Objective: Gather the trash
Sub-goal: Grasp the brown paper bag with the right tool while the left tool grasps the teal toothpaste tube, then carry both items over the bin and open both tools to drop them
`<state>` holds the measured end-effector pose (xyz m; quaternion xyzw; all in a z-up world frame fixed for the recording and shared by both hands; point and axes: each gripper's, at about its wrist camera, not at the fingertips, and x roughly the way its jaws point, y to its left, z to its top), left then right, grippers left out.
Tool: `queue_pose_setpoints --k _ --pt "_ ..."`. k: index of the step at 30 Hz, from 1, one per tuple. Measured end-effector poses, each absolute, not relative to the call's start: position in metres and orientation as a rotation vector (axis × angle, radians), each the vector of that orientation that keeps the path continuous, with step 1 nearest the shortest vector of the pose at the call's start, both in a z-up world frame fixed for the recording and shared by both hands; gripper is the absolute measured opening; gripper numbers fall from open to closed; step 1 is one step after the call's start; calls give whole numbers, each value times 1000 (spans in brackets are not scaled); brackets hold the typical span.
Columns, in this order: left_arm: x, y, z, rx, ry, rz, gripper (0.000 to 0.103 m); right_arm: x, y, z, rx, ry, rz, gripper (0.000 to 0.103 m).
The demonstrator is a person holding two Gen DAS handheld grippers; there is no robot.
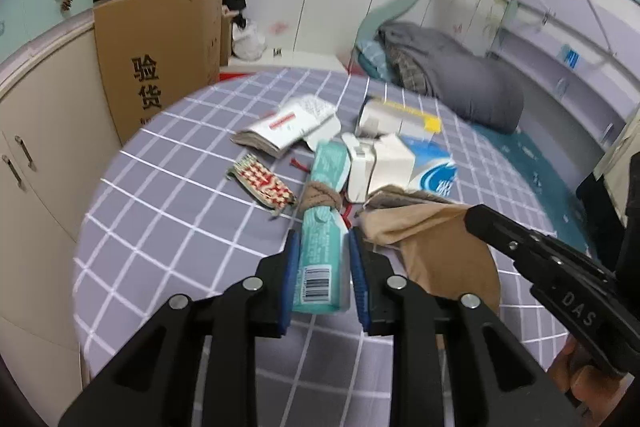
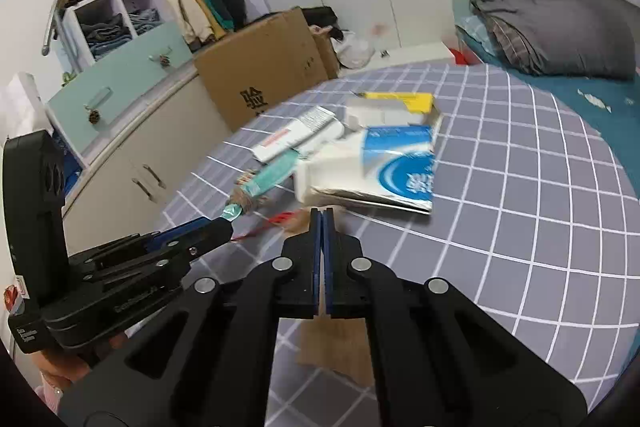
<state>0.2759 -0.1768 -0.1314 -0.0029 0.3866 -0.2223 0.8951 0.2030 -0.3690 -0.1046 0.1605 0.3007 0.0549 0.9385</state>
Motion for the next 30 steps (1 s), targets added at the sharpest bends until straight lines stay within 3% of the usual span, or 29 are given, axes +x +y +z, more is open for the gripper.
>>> queue_pose_setpoints --k 2,3,17,30 --pt "268 -166 -123 -25 781 -463 1 199 -364 -99 323 604 110 1" --pt "265 -157 -119 -46 779 -465 0 197 -362 -96 319 598 107 1" --pt "229 -87 -94 -169 698 -478 0 189 -297 -61 267 577 198 1" --pt "221 75 -103 -277 657 -198 0 239 -130 -66 157 650 481 1"
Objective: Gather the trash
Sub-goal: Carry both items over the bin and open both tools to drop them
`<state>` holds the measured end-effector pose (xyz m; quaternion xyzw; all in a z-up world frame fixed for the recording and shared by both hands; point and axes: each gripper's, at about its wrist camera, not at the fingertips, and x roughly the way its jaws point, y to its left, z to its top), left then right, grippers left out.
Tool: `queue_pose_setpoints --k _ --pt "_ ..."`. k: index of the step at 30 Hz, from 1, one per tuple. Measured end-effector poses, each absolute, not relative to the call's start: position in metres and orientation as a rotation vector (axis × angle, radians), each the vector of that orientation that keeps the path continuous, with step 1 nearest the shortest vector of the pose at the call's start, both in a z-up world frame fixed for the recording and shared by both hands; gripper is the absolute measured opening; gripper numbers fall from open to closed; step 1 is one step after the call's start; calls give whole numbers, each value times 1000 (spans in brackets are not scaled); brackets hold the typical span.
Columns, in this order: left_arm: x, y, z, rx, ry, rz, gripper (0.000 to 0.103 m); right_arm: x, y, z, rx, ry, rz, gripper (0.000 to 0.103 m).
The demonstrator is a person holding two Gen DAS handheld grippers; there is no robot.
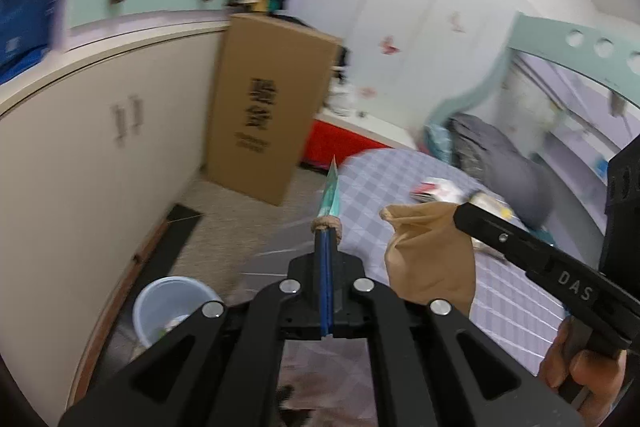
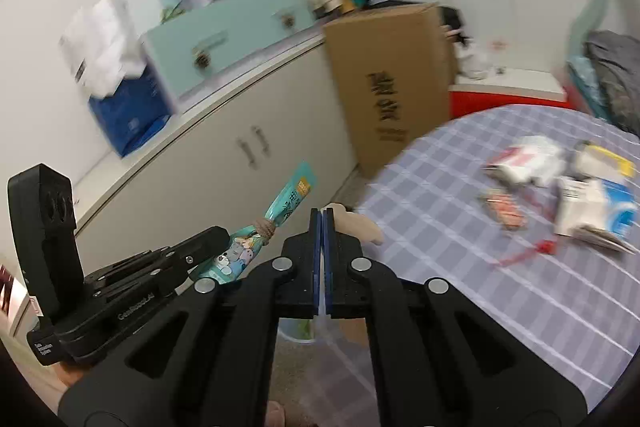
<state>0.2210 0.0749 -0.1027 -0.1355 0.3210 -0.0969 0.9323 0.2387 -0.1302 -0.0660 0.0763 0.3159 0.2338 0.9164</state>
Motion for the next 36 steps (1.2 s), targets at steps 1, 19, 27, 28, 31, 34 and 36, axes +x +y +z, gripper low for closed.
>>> queue_pose_setpoints --k 1,19,27,28,31,34,36 --pt "222 87 -106 -284 661 -176 0 244 -115 -70 147 661 500 1" --pt "279 244 -228 -389 870 152 0 345 64 -220 10 922 602 24" --pt "300 245 -259 -389 930 142 0 343 57 -233 -5 918 560 46" --pt "303 244 -261 -388 934 138 0 343 57 -233 -7 913 552 48" --pt "308 240 -265 -382 945 132 0 341 52 -228 -6 889 526 50" --pt "310 238 -266 -382 948 126 0 340 47 -223 8 863 502 51" --pt "313 236 -265 -378 949 124 0 339 44 -220 12 845 492 51"
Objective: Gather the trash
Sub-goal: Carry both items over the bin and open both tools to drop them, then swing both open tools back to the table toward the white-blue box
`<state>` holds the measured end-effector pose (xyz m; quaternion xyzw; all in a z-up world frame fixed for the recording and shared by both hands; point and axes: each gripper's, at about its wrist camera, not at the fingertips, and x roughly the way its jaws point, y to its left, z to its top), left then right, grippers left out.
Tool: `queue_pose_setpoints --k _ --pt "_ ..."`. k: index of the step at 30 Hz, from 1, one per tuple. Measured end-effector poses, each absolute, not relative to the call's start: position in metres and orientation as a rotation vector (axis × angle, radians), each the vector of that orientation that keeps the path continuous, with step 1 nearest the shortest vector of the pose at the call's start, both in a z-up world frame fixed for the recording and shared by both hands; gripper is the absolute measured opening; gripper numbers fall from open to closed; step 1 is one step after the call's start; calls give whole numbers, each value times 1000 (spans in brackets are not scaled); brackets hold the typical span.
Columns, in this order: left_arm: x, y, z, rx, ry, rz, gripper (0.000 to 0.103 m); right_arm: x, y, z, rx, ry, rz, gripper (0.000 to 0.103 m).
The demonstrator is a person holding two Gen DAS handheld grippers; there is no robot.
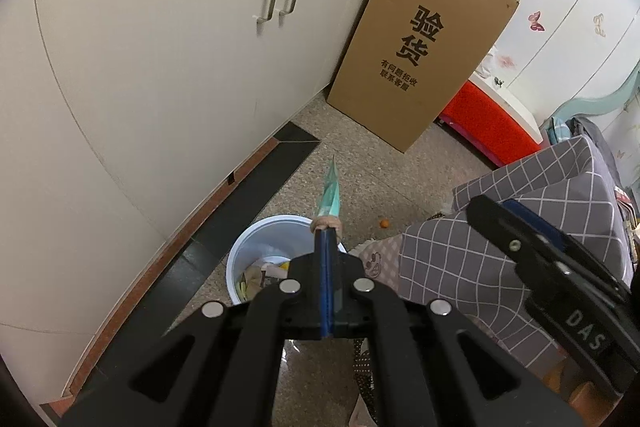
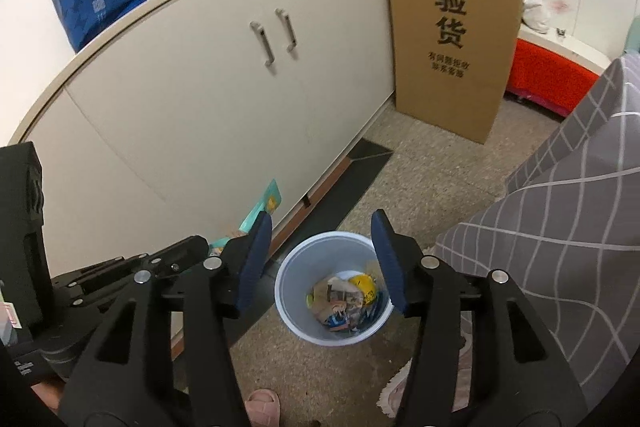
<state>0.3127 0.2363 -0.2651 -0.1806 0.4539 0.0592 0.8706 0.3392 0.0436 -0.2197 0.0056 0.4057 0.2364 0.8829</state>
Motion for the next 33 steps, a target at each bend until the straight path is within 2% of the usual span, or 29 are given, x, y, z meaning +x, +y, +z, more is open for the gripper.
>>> queue_pose_setpoints --k 8,9,11,12,23,33 --pt "321 229 -248 -357 920 128 1 329 27 -198 72 753 466 54" --pt "323 229 -246 -362 914 140 4 328 25 -196 78 750 465 55" --pt "325 230 -246 -380 923 152 41 326 22 -192 85 746 465 55" --pt "325 232 -245 -393 927 170 70 325 21 -190 85 745 465 55" --pt "290 210 -201 -380 831 148 72 294 -10 -154 129 693 468 57" --pt "262 151 -143 -338 729 74 74 259 -84 -112 189 603 400 60"
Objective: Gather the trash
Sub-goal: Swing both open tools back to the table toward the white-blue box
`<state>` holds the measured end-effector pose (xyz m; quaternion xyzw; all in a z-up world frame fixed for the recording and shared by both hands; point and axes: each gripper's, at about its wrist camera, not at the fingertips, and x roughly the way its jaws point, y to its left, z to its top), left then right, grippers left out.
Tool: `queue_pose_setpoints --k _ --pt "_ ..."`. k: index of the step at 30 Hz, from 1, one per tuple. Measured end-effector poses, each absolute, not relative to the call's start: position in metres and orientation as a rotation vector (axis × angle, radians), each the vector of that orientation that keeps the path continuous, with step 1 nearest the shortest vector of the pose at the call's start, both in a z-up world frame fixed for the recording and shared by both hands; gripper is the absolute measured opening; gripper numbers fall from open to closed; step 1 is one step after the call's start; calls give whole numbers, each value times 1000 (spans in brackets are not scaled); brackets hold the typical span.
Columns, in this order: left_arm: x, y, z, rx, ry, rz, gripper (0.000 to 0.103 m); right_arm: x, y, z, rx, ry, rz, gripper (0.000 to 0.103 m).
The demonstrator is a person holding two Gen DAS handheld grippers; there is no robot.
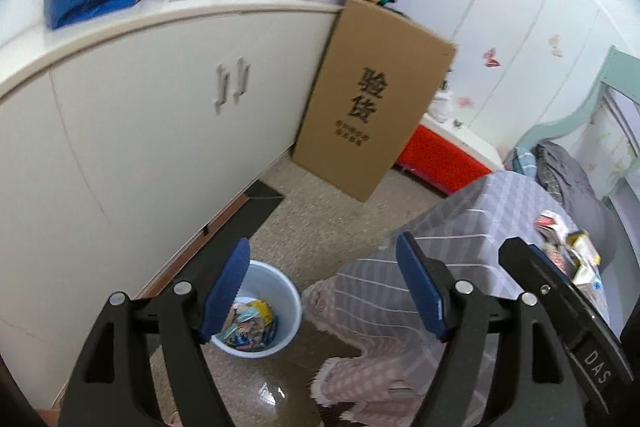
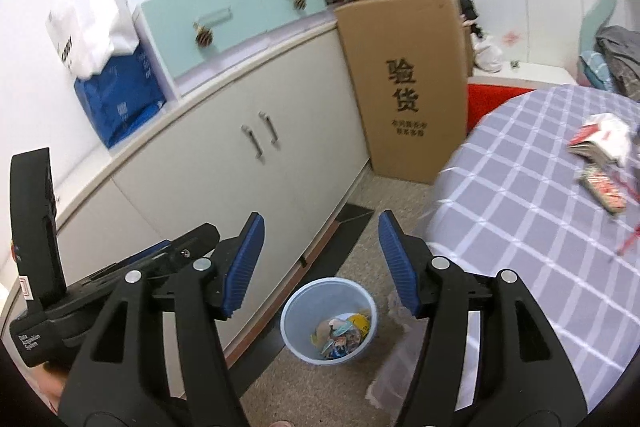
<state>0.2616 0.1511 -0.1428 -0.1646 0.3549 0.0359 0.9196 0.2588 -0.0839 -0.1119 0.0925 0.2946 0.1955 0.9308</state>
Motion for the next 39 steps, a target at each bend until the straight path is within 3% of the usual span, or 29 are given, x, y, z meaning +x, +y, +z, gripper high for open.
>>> queue_pose_setpoints --k 8,14,23,39 --pt "260 58 -119 -224 714 -52 78 239 -189 -98 257 563 248 68" --pt "272 -16 -119 -174 750 -164 80 233 -289 -100 320 550 95 79" --pt "301 -96 -134 -163 829 -239 81 249 -417 -128 466 617 -28 81" --pt "362 -178 -162 -69 901 -231 81 295 -439 -157 549 730 179 81"
